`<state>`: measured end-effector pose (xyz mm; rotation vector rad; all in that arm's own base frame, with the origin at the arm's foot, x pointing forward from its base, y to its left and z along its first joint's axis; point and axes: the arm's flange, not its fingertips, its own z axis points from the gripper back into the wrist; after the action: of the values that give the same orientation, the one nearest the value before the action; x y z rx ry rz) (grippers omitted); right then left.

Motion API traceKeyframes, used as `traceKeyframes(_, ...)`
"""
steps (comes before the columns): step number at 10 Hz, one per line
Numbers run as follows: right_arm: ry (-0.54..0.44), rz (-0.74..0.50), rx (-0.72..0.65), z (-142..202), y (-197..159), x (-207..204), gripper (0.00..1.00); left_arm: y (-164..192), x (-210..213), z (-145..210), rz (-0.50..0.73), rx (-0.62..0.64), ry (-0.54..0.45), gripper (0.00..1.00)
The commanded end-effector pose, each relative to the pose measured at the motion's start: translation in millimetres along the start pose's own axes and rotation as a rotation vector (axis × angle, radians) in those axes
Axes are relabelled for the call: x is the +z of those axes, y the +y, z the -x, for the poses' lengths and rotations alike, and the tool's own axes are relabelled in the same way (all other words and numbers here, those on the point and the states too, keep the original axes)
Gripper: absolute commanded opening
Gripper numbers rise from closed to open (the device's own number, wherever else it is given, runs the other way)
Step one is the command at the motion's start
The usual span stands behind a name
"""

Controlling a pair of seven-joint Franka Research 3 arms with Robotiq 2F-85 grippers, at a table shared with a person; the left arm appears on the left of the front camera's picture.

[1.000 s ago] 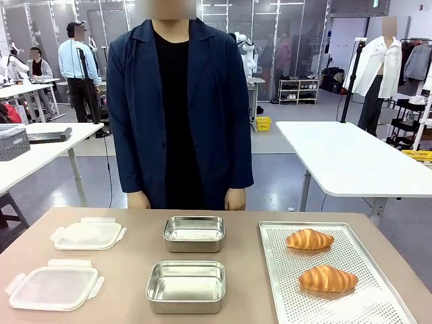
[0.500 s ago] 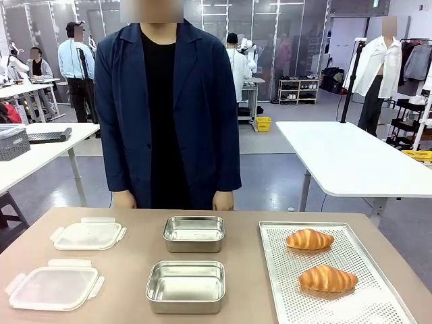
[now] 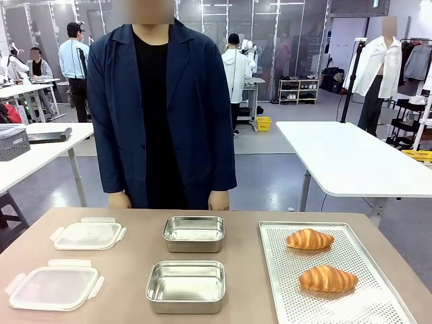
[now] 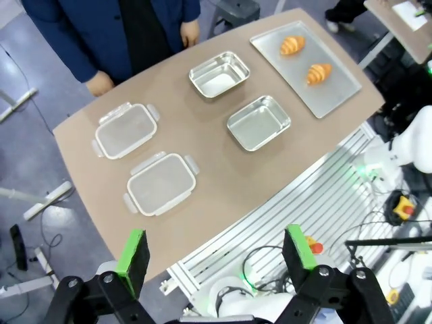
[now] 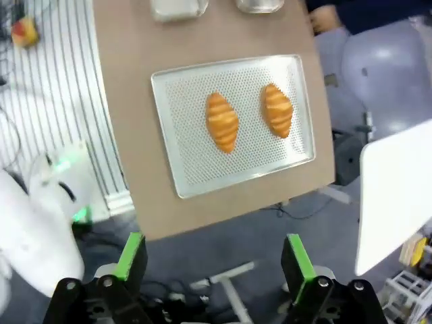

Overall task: Place the bread into the airtight container.
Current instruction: Pick up a Butter Roll and place it into an empty Airtight Container.

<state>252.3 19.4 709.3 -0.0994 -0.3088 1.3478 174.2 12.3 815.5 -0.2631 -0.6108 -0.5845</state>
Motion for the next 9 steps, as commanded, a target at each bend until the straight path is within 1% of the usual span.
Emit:
traceKeyframes(1, 0.043, 0.065, 0.112, -2.1, -23.6, -51.9, 1.00, -1.7, 1.6, -1.1, 0.004, -0.009, -0.001, 1.00)
traceKeyframes(3, -0.009, -0.010, 0.151, -5.5, -31.6, -117.5, 1.00, -1.7, 1.6, -1.1, 0.004, -0.009, -0.001, 1.00)
traceKeyframes(4, 0.053, 0.001, 0.171, -6.0, -33.3, -148.7, 1.00, -1.7, 1.6, -1.1, 0.004, -0.009, -0.001, 1.00)
traceKeyframes(5, 0.025, -0.047, 0.184, -8.4, -35.8, -178.6, 1.00, -1.7, 1.6, -1.1, 0.004, -0.009, -0.001, 1.00)
traceKeyframes(6, 0.026, -0.077, 0.193, -10.6, -37.4, -209.3, 1.00, -1.7, 1.6, -1.1, 0.004, -0.009, -0.001, 1.00)
traceKeyframes(7, 0.065, -0.070, 0.192, -14.0, -39.3, -242.2, 1.00, -1.7, 1.6, -1.1, 0.004, -0.009, -0.001, 1.00)
traceKeyframes(9, 0.038, -0.087, 0.163, -17.1, -47.1, -277.9, 1.00, -1.7, 1.6, -1.1, 0.004, -0.009, -0.001, 1.00)
